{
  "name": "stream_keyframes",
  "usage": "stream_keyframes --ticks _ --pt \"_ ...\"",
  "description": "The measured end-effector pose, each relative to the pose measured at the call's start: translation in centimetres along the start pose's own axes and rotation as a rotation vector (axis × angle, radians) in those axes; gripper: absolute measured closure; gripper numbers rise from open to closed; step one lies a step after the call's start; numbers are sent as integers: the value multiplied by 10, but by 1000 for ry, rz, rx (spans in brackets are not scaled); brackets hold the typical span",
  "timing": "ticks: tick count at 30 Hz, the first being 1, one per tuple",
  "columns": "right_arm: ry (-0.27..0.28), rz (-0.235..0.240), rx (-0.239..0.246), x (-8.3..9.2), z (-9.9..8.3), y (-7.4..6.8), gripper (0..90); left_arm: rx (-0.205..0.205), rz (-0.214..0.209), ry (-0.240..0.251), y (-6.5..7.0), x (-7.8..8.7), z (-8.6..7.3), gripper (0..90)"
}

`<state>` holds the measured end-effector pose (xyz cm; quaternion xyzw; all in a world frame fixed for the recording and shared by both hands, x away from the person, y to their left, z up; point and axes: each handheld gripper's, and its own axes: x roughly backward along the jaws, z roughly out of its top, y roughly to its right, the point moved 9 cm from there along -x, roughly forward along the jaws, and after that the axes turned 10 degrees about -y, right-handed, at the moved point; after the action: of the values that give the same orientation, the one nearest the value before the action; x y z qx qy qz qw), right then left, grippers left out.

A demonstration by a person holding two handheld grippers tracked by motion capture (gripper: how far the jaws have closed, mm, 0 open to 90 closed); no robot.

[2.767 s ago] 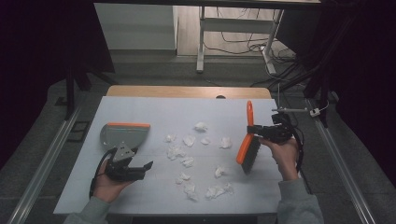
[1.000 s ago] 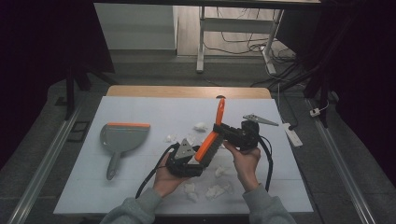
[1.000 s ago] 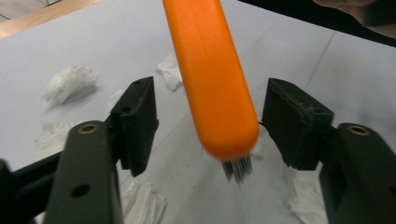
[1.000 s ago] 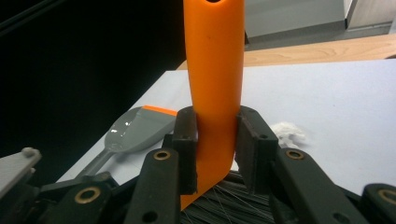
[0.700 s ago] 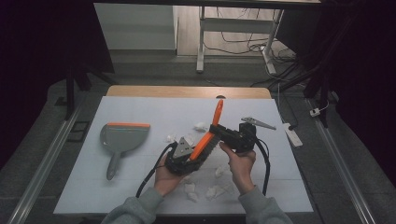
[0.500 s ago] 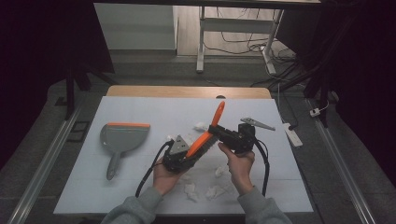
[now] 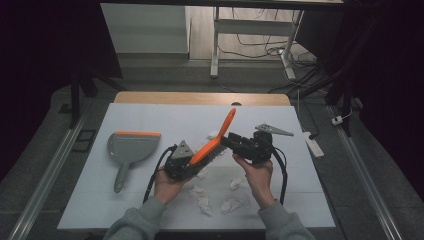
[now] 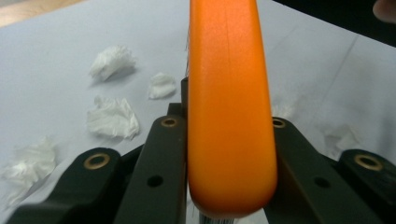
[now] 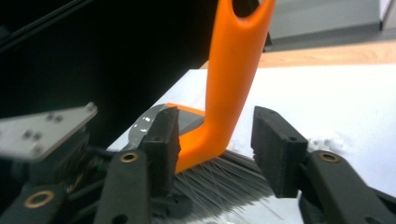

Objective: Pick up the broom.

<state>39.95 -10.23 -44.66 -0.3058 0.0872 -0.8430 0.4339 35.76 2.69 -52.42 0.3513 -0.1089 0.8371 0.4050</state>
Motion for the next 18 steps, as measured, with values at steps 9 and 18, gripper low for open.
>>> stream_keyframes --ticks 9,18 --pt "-138 -17 204 16 -8 -2 399 -49 -24 -64 -11 26 -10 790" --pt "-203 -66 335 35 -19 4 387 -94 -33 -96 -10 37 -14 790"
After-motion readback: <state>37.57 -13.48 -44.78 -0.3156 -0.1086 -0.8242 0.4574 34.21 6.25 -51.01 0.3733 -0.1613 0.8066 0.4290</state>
